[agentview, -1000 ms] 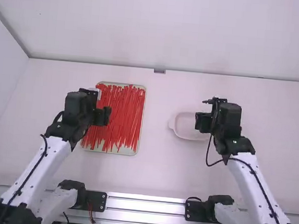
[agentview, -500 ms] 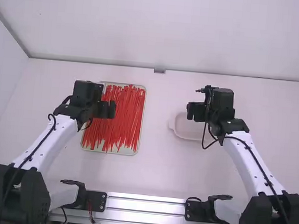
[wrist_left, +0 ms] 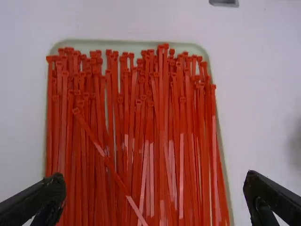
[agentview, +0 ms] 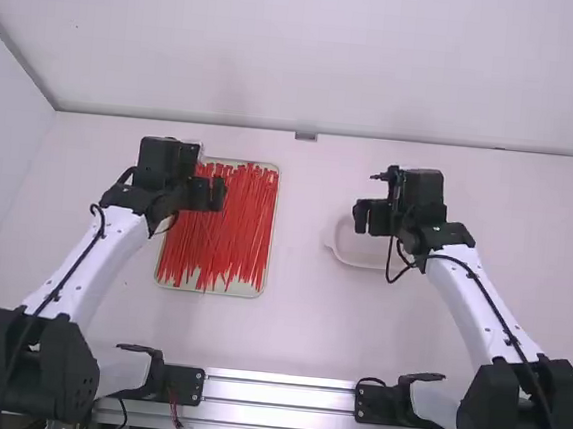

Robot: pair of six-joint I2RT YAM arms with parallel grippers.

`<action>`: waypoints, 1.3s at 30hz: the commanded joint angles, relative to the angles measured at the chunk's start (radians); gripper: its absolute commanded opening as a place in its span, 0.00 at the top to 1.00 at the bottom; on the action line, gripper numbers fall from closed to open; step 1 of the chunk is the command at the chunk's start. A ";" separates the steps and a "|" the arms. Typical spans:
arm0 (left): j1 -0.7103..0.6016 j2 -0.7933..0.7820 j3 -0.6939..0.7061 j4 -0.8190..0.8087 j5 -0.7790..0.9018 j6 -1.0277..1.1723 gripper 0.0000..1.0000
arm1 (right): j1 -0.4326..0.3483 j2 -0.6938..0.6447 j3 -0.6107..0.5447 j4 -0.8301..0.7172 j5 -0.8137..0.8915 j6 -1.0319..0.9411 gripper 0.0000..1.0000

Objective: Fasten the cable tie

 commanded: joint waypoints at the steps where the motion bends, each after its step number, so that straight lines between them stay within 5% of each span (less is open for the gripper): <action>1: -0.009 0.006 0.035 -0.006 0.003 0.000 0.01 | 0.006 0.007 0.035 -0.009 -0.014 -0.005 0.02; 11: -0.009 0.056 0.162 -0.053 0.011 0.017 0.01 | 0.053 0.007 0.035 0.014 -0.008 -0.004 0.02; 22: -0.014 0.298 0.370 -0.119 0.000 0.017 0.01 | 0.130 0.007 0.035 0.029 0.069 -0.001 0.02; 39: 0.004 0.551 0.505 -0.098 -0.080 -0.025 0.01 | 0.117 0.002 0.035 0.018 0.068 -0.005 0.02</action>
